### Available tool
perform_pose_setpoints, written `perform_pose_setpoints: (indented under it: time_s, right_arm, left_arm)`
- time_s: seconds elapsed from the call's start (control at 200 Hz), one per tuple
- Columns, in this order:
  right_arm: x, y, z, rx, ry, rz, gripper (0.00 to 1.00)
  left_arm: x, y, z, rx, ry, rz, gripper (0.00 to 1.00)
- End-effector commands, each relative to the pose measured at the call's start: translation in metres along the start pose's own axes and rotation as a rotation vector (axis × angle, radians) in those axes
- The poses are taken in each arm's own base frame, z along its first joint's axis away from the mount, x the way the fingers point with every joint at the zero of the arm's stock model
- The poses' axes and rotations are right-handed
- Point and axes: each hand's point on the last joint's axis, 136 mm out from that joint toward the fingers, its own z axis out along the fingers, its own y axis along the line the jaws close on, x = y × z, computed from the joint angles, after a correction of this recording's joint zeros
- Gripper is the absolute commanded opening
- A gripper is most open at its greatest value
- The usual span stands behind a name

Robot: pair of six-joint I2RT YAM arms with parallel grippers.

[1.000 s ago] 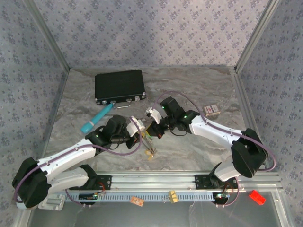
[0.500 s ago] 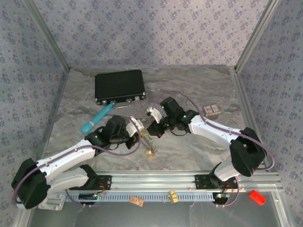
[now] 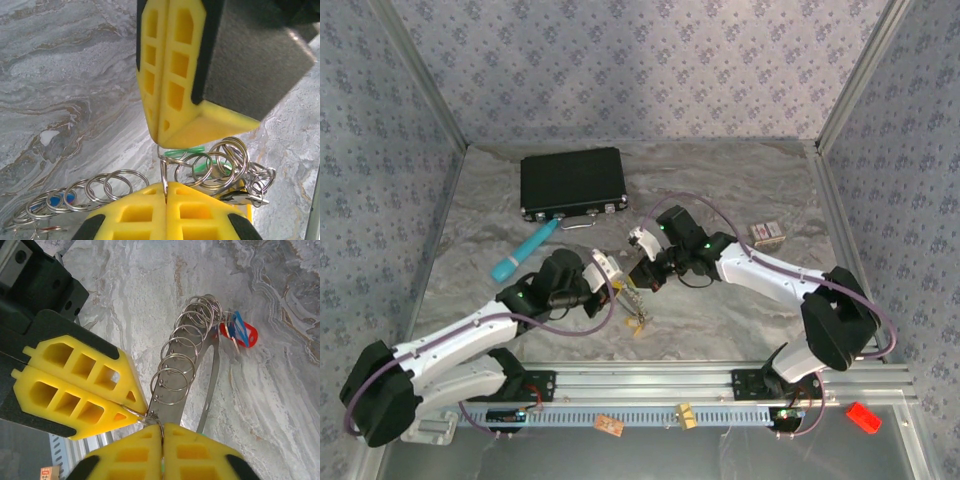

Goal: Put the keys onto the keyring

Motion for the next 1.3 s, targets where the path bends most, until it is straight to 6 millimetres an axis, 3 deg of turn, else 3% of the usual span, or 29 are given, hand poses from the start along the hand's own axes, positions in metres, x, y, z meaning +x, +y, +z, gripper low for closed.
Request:
perform_pose_setpoints:
  time_s: [0.0,0.185,0.39,0.56,0.705,0.929,1.174,1.294]
  right_arm:
    - [-0.003,-0.006,-0.005,0.028,0.016,0.006,0.25]
    - [-0.010,-0.014,-0.030,0.096,-0.010,-0.040,0.38]
    - [-0.020,-0.022,-0.062,0.247,-0.080,-0.240,0.36]
    - [-0.026,-0.012,-0.075,0.295,-0.187,-0.520,0.36]
    - [-0.018,-0.011,-0.068,0.253,-0.154,-0.563,0.37]
    - [-0.001,0.011,-0.049,0.068,-0.096,-0.519,0.39]
    - [-0.003,0.030,-0.029,-0.034,-0.085,-0.529,0.40]
    - [0.000,0.028,-0.019,-0.043,-0.059,-0.513,0.41]
  left_arm:
    - [-0.037,-0.008,-0.009,0.012,-0.153,0.090,0.00]
    - [-0.048,-0.008,-0.014,-0.009,-0.241,0.160,0.00]
    - [-0.051,-0.007,-0.016,-0.029,-0.302,0.222,0.00]
    - [-0.054,-0.008,-0.019,-0.040,-0.360,0.248,0.00]
    - [-0.053,-0.013,-0.024,-0.029,-0.398,0.299,0.00]
    - [-0.049,-0.021,-0.033,-0.013,-0.429,0.371,0.00]
    - [-0.046,-0.026,-0.035,0.010,-0.431,0.383,0.00]
    - [-0.045,-0.026,-0.035,0.012,-0.429,0.375,0.00]
